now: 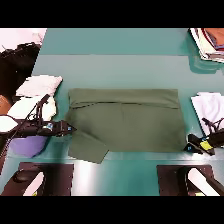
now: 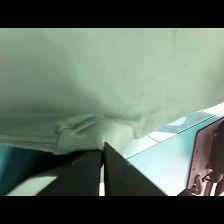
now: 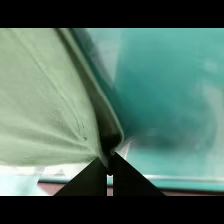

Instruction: Fold the shirts.

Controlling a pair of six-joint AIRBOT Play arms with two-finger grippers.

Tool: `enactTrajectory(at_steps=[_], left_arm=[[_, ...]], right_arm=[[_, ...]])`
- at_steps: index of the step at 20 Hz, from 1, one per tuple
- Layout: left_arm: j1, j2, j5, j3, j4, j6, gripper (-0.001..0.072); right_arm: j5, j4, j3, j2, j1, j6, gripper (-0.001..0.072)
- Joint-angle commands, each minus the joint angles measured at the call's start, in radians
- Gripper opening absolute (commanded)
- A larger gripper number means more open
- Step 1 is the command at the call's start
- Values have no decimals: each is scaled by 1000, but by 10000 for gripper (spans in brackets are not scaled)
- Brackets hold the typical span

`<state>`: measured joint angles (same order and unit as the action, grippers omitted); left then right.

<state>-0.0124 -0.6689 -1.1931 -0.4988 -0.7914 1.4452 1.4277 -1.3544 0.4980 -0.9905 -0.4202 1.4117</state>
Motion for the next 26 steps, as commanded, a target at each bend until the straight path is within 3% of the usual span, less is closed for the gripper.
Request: enactTrajectory(at_steps=[1,6,10,18,22,23,24,25,26], left_arm=[[0,1,-2,-30,-29,-5,26],[0,-41,44,-161,-123,21,26],[0,-239,100,-298,-133,-15,26],[0,-672,260,-619,-149,-47,27],[0,-781,323,-709,-148,-66,31],[0,-789,330,-712,-147,-65,266],[0,-790,330,-712,-147,-65,586],[0,-788,326,-712,-145,-65,633],[0,-784,310,-714,-145,-66,603]], right_arm=[[66,2,90,1,0,-10,18],[76,2,333,0,162,-5,18],[-21,0,541,-40,321,55,18],[-40,4,915,-462,363,54,19],[-65,118,1051,-628,354,53,21],[-67,146,1077,-661,354,52,118],[-70,162,1104,-693,354,50,407],[-71,168,1127,-719,353,49,485],[-62,184,1144,-738,344,32,485]])
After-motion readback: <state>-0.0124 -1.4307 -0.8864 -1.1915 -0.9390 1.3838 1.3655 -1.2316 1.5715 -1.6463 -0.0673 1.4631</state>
